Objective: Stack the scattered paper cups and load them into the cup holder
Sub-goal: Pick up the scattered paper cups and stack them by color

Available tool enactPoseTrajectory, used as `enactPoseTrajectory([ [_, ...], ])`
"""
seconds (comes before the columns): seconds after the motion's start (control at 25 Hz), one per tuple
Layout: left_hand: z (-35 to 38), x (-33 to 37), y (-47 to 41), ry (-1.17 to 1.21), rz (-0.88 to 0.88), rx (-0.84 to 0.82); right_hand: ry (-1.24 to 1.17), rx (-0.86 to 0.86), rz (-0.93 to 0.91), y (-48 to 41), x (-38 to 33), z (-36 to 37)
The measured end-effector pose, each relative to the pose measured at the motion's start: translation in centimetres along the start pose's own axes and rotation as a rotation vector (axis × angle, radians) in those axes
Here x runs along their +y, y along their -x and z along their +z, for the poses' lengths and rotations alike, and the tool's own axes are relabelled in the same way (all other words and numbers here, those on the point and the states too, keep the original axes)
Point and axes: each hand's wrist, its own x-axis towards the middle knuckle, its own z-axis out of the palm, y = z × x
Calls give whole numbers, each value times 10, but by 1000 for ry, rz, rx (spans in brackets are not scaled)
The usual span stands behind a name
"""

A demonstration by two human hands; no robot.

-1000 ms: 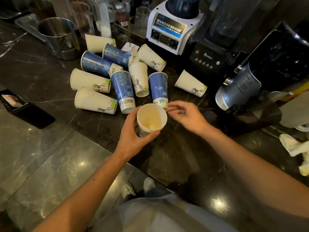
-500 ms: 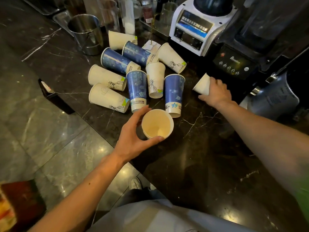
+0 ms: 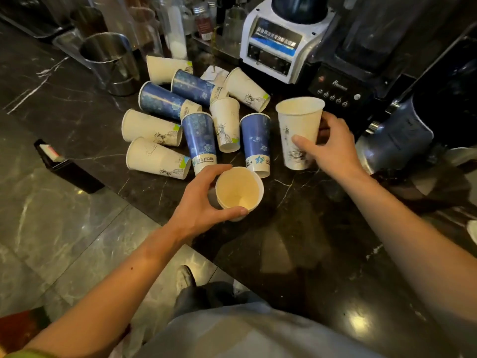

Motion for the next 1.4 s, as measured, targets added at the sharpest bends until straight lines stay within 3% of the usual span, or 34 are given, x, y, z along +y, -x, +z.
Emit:
enactPoseTrajectory([
  [0.12, -11, -4, -9, -8, 64, -91, -420, -4, -29, 57, -45, -12],
  [0.24, -17, -8, -13, 40, 103, -156, -598, -63, -76, 100, -68, -1],
  [0.56, -41, -24, -19, 228, 177, -359, -347, 2, -68, 133, -87, 49],
  [0.8, -47, -20, -24, 271, 239, -339, -263, -81, 75, 146, -78, 75],
  [0.96, -48, -26, -30, 291, 225, -368, -481, -63, 163, 152, -83, 74],
  [1.24, -58, -30, -29, 146, 246, -354, -420, -13, 120, 141, -79, 89],
  [1.4, -76, -33, -14, 156, 165, -251, -413, -128, 63, 135, -83, 98],
])
